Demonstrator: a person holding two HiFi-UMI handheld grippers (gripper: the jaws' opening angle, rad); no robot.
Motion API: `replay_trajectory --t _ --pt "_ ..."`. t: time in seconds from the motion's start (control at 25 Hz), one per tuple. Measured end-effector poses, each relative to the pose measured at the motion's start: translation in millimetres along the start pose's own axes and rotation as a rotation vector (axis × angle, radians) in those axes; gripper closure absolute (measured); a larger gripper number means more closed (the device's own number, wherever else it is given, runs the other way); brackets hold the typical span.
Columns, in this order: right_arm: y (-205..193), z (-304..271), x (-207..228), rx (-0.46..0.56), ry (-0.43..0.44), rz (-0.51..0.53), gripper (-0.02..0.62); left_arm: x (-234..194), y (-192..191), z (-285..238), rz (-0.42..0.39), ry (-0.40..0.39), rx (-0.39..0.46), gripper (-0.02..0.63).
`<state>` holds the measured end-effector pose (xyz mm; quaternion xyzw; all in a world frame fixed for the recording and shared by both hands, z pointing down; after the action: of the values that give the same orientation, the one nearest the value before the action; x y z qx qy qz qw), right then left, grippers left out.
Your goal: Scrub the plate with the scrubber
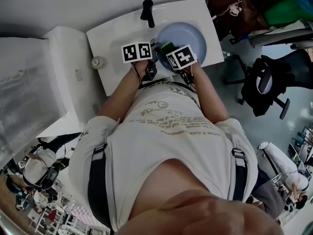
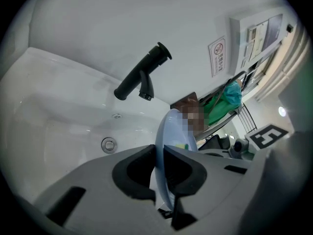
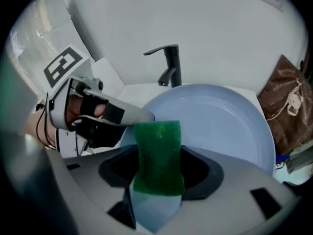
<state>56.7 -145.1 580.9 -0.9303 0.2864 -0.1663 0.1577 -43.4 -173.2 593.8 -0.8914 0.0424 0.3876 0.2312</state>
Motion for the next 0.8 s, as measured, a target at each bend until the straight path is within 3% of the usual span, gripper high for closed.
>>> replay_trajectory --t 0.16,0.6,0.8 --pt "4.6 -0.9 7.8 -0.012 -0.044 0.031 0.337 4.9 -2.4 0.3 -0.049 0.012 -0.015 0.561" --pt "25.4 10.1 34.6 0.024 -0.135 -0.007 0.337 16.7 -6.2 5.4 -0.116 -0.013 -0.036 0.561" --pt "27.9 10.8 39.6 0.034 -0.159 -0.006 0.337 15.6 -6.7 7.3 -0.113 -0.02 -0.032 0.561"
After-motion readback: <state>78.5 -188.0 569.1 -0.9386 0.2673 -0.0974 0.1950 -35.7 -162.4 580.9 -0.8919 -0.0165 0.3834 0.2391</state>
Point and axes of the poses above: the fingertips, and each gripper's own axes: z backward along the fingers, x to its right, y out of its top, the point moved 5 cm from there along z, backward along the fingers, and after that the axes turned 1 degree about -x, right-handed, at the moved point
